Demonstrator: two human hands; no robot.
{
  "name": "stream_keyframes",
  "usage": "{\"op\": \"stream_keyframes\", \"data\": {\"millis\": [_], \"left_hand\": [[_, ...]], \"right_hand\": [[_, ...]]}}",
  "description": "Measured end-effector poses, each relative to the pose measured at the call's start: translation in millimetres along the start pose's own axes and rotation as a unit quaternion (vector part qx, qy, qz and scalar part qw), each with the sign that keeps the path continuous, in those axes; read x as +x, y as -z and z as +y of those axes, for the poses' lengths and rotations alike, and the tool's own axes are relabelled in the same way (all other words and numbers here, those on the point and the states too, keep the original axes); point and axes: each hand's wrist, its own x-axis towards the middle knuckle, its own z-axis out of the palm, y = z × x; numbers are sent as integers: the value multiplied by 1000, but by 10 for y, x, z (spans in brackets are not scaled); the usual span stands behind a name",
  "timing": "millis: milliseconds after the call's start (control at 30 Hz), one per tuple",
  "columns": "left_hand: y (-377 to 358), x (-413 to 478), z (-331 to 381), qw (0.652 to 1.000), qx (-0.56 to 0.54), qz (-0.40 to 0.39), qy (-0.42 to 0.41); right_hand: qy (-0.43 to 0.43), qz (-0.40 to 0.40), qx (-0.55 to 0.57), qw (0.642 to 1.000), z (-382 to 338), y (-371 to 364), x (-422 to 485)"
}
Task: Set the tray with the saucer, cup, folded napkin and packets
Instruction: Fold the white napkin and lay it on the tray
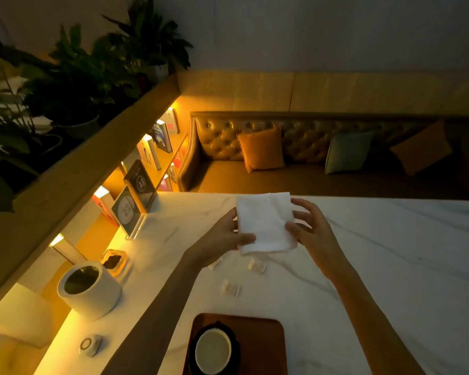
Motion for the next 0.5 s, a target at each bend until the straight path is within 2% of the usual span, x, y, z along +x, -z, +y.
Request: {"op": "stream_keyframes", "data": {"millis": [100, 233, 400, 500], "left_hand": [[-102, -50, -437, 999, -22, 8, 25], [-354, -170, -1265, 996, -50, -1, 76], [-739, -399, -2341, 990, -20, -14, 142], [-972, -491, -2838, 980, 26, -30, 194]], "right_hand": [[-45, -7, -13, 999, 384, 23, -211], [-142, 24, 5, 990, 1064, -6, -603], [-281, -26, -40, 958, 1952, -30, -1186], [-327, -36, -70, 942, 2424, -55, -1473]]}}
